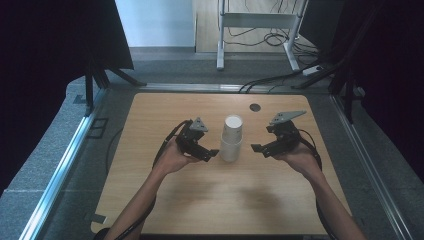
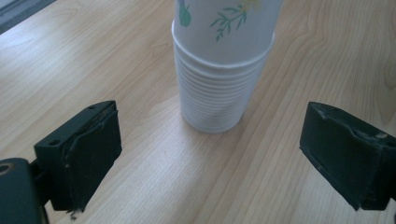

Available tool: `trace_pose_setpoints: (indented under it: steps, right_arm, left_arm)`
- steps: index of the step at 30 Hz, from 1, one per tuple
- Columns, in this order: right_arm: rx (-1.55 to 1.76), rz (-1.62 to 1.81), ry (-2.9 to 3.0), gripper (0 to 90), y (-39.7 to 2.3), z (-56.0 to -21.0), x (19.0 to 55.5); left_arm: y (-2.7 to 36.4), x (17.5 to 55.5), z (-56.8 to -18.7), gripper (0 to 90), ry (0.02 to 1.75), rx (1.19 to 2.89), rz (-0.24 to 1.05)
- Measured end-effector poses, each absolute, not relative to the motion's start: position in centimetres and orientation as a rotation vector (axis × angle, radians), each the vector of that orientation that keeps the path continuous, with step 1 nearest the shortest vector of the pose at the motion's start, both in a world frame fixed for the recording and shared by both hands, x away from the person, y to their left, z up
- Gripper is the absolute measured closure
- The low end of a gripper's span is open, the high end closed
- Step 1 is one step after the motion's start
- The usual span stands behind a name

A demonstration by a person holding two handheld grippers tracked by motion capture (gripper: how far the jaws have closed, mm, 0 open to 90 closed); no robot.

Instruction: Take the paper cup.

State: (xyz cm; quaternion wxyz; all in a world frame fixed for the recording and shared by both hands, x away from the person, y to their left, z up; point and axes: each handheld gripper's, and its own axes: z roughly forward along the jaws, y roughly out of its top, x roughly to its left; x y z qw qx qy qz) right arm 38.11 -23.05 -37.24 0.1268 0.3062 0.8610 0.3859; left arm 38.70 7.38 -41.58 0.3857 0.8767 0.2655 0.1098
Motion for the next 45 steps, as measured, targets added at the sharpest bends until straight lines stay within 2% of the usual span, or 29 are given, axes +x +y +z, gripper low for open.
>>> trace_pose_setpoints:
  steps: [35, 45]
  right_arm:
    - [0.844, 1.299, 2.424, 16.8, -18.9, -36.6, 41.0]
    - [0.820, 1.316, 2.424, 22.8, -17.1, -36.3, 41.6]
  left_arm:
    - [3.5, 40.9, -43.9, 7.1, 0.672, 2.189, 0.273]
    - [3.0, 41.1, -44.4, 10.1, 0.667, 2.173, 0.270]
